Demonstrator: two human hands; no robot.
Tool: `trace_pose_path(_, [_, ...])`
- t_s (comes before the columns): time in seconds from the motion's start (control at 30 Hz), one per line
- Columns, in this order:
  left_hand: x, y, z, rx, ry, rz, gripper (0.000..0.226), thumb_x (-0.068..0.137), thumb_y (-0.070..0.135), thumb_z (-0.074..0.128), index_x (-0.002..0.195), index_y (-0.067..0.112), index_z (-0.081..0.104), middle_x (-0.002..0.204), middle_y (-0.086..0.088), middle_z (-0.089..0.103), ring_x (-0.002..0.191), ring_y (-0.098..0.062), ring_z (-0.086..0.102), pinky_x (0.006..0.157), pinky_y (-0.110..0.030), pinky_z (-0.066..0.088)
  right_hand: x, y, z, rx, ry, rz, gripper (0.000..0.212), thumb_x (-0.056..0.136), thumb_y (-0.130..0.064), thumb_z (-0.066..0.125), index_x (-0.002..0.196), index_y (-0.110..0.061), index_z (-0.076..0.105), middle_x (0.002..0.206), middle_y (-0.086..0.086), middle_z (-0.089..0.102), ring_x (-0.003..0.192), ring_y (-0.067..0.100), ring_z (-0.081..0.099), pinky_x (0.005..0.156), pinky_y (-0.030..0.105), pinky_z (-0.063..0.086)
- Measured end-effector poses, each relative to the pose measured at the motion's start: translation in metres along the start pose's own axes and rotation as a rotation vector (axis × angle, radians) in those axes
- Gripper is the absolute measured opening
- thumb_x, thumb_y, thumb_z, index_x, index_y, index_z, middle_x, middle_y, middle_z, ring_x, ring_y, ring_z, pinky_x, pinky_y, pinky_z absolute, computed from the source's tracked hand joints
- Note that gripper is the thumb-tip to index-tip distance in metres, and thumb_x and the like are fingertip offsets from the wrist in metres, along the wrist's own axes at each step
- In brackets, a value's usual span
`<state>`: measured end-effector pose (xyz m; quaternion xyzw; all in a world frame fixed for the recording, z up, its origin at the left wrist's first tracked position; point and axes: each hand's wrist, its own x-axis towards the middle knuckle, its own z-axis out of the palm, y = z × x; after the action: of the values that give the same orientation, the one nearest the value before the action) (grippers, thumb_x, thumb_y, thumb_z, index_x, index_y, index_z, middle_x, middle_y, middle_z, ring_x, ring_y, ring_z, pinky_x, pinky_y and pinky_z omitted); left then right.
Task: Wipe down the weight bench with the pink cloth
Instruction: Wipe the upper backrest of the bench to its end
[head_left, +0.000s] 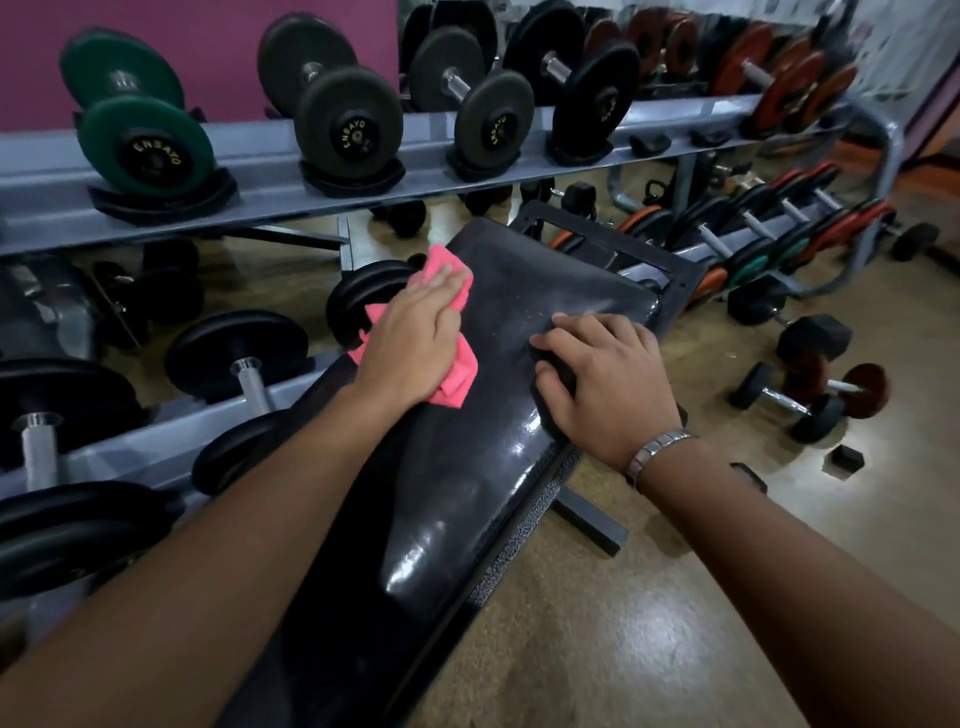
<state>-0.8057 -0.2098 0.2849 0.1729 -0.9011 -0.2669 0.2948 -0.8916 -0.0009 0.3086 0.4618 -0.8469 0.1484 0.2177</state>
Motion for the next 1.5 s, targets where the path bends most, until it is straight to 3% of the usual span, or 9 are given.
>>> trace_pose_path(0.23, [0.007, 0.002, -0.003, 0.023, -0.039, -0.007, 0.057, 0.095, 0.023, 0.033, 0.149, 0.029, 0.049, 0.162, 0.002, 0.036, 0.154, -0.013, 0.023, 0.128, -0.032, 0.011, 0.002, -0.003, -0.002, 0.005, -0.013, -0.001, 0.03, 0.09, -0.04, 0.051, 0.113, -0.03, 0.068, 0.125, -0.007, 0.064, 0.118, 0.024, 0.052, 0.102, 0.043, 0.034])
trace_pose_path(0.37, [-0.008, -0.007, -0.006, 0.033, -0.188, 0.22, 0.06, 0.094, 0.02, 0.032, 0.151, 0.028, 0.046, 0.162, 0.002, 0.035, 0.155, -0.011, 0.021, 0.129, -0.035, 0.01, 0.0, 0.005, -0.006, 0.038, -0.058, -0.021, 0.037, 0.091, -0.043, 0.048, 0.12, -0.033, 0.067, 0.132, -0.007, 0.062, 0.124, 0.023, 0.05, 0.105, 0.041, 0.032])
trace_pose_path(0.5, [0.008, 0.0, -0.007, 0.001, -0.108, 0.037, 0.061, 0.091, 0.023, 0.029, 0.149, 0.029, 0.048, 0.161, 0.0, 0.036, 0.154, -0.014, 0.022, 0.128, -0.038, 0.012, 0.009, 0.001, -0.011, 0.098, -0.074, -0.007, 0.037, 0.088, -0.031, 0.046, 0.116, -0.032, 0.07, 0.127, -0.007, 0.065, 0.116, 0.023, 0.053, 0.099, 0.041, 0.037])
trace_pose_path(0.6, [-0.013, 0.018, 0.008, 0.005, -0.129, 0.161, 0.061, 0.091, 0.019, 0.031, 0.149, 0.024, 0.048, 0.161, 0.0, 0.036, 0.154, -0.012, 0.017, 0.128, -0.032, 0.006, 0.017, 0.012, -0.023, 0.128, -0.134, -0.013, 0.04, 0.083, -0.018, 0.048, 0.115, -0.03, 0.069, 0.119, -0.006, 0.069, 0.108, 0.023, 0.056, 0.095, 0.038, 0.044])
trace_pose_path(0.8, [-0.011, 0.005, -0.01, 0.041, -0.213, 0.277, 0.064, 0.089, 0.018, 0.032, 0.152, 0.022, 0.044, 0.161, -0.002, 0.036, 0.154, -0.015, 0.022, 0.128, -0.038, 0.012, 0.031, 0.023, -0.049, 0.409, -0.225, 0.101, 0.043, 0.085, -0.002, 0.049, 0.107, -0.031, 0.073, 0.095, -0.018, 0.07, 0.065, -0.006, 0.054, 0.065, 0.001, 0.035])
trace_pose_path(0.97, [-0.035, 0.014, 0.0, 0.063, -0.272, 0.389, 0.065, 0.089, 0.02, 0.032, 0.153, 0.024, 0.043, 0.163, 0.0, 0.034, 0.156, -0.012, 0.016, 0.128, -0.032, 0.007, 0.031, 0.027, -0.054, 0.451, -0.203, 0.123, 0.047, 0.081, 0.008, 0.046, 0.104, -0.021, 0.075, 0.075, -0.033, 0.053, 0.066, -0.023, 0.051, 0.061, -0.003, 0.032])
trace_pose_path(1.13, [-0.036, 0.05, 0.018, 0.026, -0.102, 0.192, 0.066, 0.087, 0.024, 0.029, 0.151, 0.021, 0.047, 0.16, -0.005, 0.038, 0.155, -0.019, 0.021, 0.127, -0.026, 0.001, 0.035, 0.027, -0.05, 0.512, -0.178, 0.179, 0.05, 0.078, 0.009, 0.042, 0.1, -0.019, 0.076, 0.091, -0.014, 0.071, 0.075, -0.023, 0.055, 0.069, -0.005, 0.036])
trace_pose_path(1.3, [-0.04, 0.041, 0.016, 0.074, -0.203, 0.33, 0.066, 0.088, 0.026, 0.031, 0.152, 0.025, 0.045, 0.162, -0.001, 0.035, 0.155, -0.016, 0.018, 0.128, -0.032, 0.006, 0.035, 0.028, -0.046, 0.603, -0.197, 0.228, 0.052, 0.076, 0.012, 0.04, 0.097, -0.02, 0.076, 0.095, -0.012, 0.074, 0.091, -0.014, 0.062, 0.08, -0.002, 0.04])
trace_pose_path(1.5, [-0.054, 0.088, 0.04, 0.027, -0.04, 0.04, 0.063, 0.092, 0.027, 0.031, 0.155, 0.027, 0.039, 0.165, 0.001, 0.029, 0.157, -0.019, 0.01, 0.129, -0.037, 0.003, 0.035, 0.016, -0.047, 0.583, -0.121, 0.269, 0.045, 0.08, 0.007, 0.042, 0.096, -0.02, 0.075, 0.091, -0.009, 0.072, 0.084, -0.012, 0.061, 0.079, 0.002, 0.043])
